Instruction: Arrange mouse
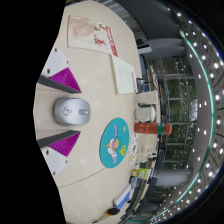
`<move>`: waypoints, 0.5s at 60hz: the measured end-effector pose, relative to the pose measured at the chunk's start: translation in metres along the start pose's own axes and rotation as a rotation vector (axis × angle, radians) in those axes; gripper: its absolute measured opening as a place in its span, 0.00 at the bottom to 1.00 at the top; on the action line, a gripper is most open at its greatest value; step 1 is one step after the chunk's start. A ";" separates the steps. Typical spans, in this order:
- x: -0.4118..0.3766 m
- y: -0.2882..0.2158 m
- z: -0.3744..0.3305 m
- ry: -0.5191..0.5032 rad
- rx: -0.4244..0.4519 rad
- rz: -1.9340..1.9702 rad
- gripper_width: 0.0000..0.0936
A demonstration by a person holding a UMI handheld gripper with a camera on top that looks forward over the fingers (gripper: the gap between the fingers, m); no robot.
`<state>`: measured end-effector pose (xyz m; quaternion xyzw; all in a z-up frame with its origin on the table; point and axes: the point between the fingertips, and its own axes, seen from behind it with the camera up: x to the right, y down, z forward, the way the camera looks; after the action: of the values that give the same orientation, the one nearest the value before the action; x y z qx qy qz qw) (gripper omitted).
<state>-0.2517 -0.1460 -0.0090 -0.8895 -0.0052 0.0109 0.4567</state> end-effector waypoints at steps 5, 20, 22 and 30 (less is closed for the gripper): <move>0.002 -0.003 0.010 0.000 0.001 -0.012 0.59; 0.001 -0.006 0.011 -0.010 0.000 -0.059 0.41; -0.002 -0.007 0.010 -0.018 0.000 -0.058 0.39; -0.016 -0.033 -0.005 -0.057 0.027 -0.062 0.39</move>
<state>-0.2677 -0.1315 0.0210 -0.8820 -0.0457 0.0219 0.4685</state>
